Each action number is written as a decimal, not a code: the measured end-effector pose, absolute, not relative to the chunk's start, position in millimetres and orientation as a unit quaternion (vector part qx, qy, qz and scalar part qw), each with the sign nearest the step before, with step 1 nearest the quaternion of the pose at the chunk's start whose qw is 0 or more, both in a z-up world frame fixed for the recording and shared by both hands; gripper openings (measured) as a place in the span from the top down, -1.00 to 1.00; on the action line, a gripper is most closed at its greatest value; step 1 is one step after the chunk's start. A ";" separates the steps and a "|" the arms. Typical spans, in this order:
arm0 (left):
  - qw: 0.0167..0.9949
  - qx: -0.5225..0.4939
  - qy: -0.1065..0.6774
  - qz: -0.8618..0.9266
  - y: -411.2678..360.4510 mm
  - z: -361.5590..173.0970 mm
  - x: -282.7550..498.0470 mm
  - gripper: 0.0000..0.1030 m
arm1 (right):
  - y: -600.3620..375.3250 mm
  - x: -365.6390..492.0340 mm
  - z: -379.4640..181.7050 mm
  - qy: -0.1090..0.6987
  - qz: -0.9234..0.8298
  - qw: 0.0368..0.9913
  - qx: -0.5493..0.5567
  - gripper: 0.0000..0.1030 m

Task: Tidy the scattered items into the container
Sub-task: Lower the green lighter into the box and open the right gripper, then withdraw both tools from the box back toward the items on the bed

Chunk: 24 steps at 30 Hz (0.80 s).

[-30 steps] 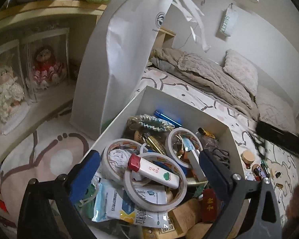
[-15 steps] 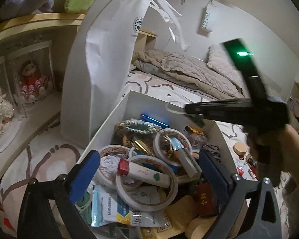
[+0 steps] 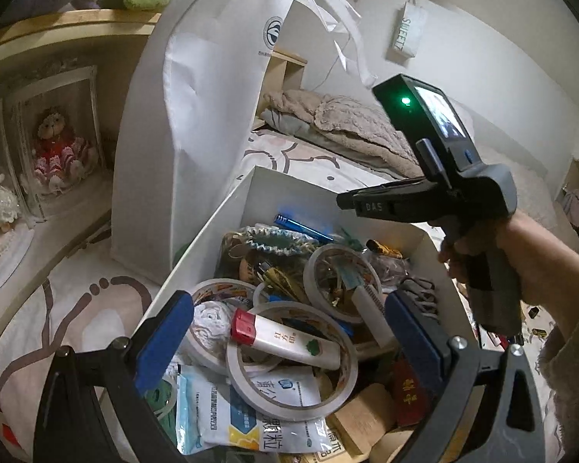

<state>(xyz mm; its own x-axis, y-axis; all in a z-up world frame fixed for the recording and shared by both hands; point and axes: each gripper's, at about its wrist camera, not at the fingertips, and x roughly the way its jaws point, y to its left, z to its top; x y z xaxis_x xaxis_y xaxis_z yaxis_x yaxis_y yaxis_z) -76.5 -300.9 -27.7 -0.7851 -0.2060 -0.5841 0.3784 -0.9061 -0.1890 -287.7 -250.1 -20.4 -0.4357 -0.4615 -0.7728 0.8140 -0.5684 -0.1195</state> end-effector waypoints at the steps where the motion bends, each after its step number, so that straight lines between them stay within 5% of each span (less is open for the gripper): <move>1: 0.160 0.289 0.148 -0.932 -300.7 -27.9 -76.4 -0.94 | -247.5 -287.5 -18.8 0.244 -0.815 0.390 0.352 0.38; 2: 0.161 0.290 0.146 -0.932 -300.5 -28.1 -76.4 -0.94 | -245.0 -287.4 -17.4 0.242 -0.819 0.386 0.348 -0.77; 3: 0.161 0.291 0.146 -0.932 -300.3 -28.2 -76.5 -0.94 | -242.4 -286.2 -16.2 0.238 -0.822 0.387 0.345 -1.00; 24: 0.184 0.294 0.130 -0.929 -294.7 -22.5 -72.1 -1.00 | -184.2 -256.4 -14.1 0.187 -0.842 0.406 0.303 -1.00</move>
<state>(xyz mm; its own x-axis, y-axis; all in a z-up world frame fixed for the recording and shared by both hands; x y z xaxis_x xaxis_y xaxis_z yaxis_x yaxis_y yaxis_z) -72.1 -294.7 -22.5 -0.7590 -0.2656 -0.5945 0.4186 -0.8984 -0.1330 -256.4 -184.2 -14.1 -0.4875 -0.5704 -0.6610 0.7964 -0.6009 -0.0688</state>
